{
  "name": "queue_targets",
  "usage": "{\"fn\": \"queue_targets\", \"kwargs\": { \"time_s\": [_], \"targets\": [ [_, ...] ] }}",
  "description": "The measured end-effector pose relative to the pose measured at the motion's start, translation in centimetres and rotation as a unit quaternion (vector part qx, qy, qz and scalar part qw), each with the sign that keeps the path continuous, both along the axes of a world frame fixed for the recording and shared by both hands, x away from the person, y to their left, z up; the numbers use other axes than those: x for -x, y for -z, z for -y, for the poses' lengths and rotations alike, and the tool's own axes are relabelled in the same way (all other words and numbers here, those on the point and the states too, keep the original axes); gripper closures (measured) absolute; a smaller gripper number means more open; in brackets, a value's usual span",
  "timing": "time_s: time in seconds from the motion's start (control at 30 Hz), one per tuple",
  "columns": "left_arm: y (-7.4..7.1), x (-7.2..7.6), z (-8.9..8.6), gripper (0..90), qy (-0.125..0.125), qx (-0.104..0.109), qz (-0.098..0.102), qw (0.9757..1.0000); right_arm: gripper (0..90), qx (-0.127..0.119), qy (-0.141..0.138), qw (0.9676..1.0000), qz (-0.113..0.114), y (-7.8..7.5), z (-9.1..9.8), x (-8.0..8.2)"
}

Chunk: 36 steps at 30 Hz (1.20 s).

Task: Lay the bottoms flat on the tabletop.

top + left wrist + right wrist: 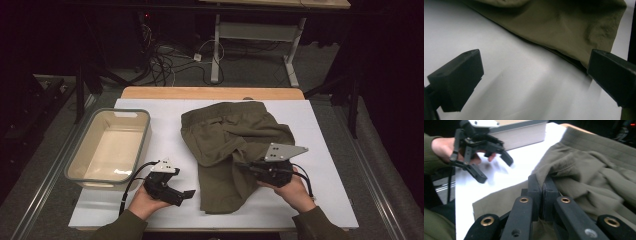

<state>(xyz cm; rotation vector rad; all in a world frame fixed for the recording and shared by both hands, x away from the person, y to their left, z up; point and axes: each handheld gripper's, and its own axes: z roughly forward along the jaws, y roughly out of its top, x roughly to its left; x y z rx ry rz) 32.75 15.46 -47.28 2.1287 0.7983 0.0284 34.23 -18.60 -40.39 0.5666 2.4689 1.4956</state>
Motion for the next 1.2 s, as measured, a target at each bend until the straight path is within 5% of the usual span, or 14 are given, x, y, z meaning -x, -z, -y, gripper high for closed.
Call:
{"fn": "queue_targets", "kwargs": {
  "time_s": [0.37, 0.63, 0.77, 0.93, 1.2],
  "targets": [
    [-0.1, 0.0, -0.2, 0.1, -0.003, 0.003, 0.001, 1.0, 88.3, 0.048, -0.054, 0.9971, -0.022, 2.8, -6.7, -1.1],
    [-0.1, 0.0, -0.2, 0.1, -0.003, 0.002, 0.001, 1.0, 87.3, 0.092, -0.071, 0.9924, -0.041, 5.2, -9.5, -1.6],
    [-0.1, 0.0, -0.2, 0.1, -0.002, 0.001, 0.001, 1.0, 70.2, 0.097, -0.065, 0.9919, -0.05, 5.6, -9.4, -1.5],
    [-0.1, 0.0, -0.2, 0.1, -0.001, 0.001, 0.001, 1.0, 49.5, 0.081, -0.039, 0.995, -0.044, 4.4, -8.0, -1.3],
    [-0.1, 0.0, -0.2, 0.1, -0.002, 0.002, 0.001, 1.0, 43.3, 0.037, 0.002, 0.9985, -0.04, 2.1, -2.6, -0.8]
  ]
}}
